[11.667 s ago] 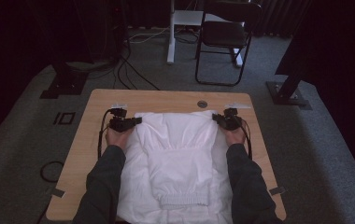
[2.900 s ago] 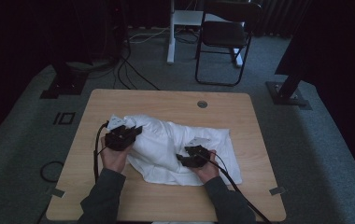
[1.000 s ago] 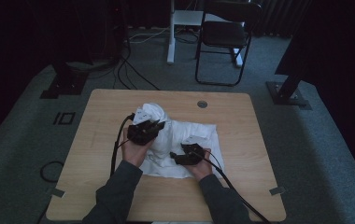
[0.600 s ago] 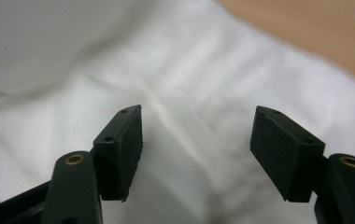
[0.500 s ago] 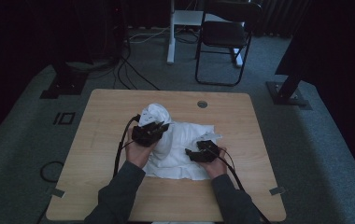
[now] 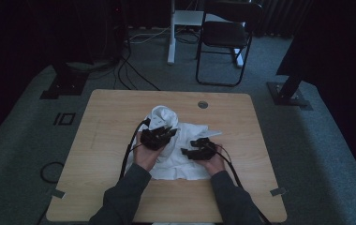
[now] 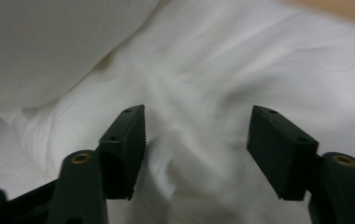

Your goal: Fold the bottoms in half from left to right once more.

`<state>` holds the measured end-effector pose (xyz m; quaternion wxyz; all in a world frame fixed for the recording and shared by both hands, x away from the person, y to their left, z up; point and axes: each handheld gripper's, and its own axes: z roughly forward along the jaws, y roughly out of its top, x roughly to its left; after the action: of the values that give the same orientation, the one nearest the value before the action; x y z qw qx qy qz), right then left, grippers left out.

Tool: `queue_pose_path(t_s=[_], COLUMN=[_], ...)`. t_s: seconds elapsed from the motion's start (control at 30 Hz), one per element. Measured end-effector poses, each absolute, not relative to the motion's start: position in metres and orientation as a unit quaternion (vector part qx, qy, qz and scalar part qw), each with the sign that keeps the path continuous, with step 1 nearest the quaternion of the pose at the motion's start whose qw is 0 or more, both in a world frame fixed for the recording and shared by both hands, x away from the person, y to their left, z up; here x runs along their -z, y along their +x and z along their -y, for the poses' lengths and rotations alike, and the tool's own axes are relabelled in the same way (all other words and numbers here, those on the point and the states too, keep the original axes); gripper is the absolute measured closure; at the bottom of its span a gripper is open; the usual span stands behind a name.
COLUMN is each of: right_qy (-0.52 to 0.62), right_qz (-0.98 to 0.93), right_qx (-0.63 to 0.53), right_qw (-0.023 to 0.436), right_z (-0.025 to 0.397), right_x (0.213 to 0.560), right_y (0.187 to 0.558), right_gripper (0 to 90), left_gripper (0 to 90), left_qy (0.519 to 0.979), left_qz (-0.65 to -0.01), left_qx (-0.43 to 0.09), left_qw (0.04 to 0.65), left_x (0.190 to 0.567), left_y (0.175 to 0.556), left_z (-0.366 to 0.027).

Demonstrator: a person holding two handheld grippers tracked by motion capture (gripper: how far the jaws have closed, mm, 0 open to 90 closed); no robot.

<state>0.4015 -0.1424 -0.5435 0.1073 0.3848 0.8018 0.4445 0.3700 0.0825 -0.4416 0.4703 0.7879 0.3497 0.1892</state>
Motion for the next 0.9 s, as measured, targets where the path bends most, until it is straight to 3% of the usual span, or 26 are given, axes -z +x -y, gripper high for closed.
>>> queue_pose_path(t_s=[0.37, 0.7, 0.9], right_qy=[0.461, 0.433, 0.403], right_qz=[-0.754, -0.738, -0.736], right_qx=[-0.437, -0.487, -0.520], right_qw=[0.169, 0.177, 0.162], right_z=[0.215, 0.219, 0.206], right_x=[0.532, 0.503, 0.488], right_y=[0.403, 0.399, 0.400], right_gripper=[39.9, 39.8, 39.7], left_gripper=[83.7, 83.1, 82.5], left_qy=[0.812, 0.841, 0.843], left_qz=[-0.342, -0.337, -0.336], left_qx=[-0.156, -0.124, -0.126], left_qw=[0.446, 0.405, 0.401], left_x=[0.477, 0.530, 0.534], left_y=[0.382, 0.387, 0.387], left_z=[-0.042, -0.006, -0.003])
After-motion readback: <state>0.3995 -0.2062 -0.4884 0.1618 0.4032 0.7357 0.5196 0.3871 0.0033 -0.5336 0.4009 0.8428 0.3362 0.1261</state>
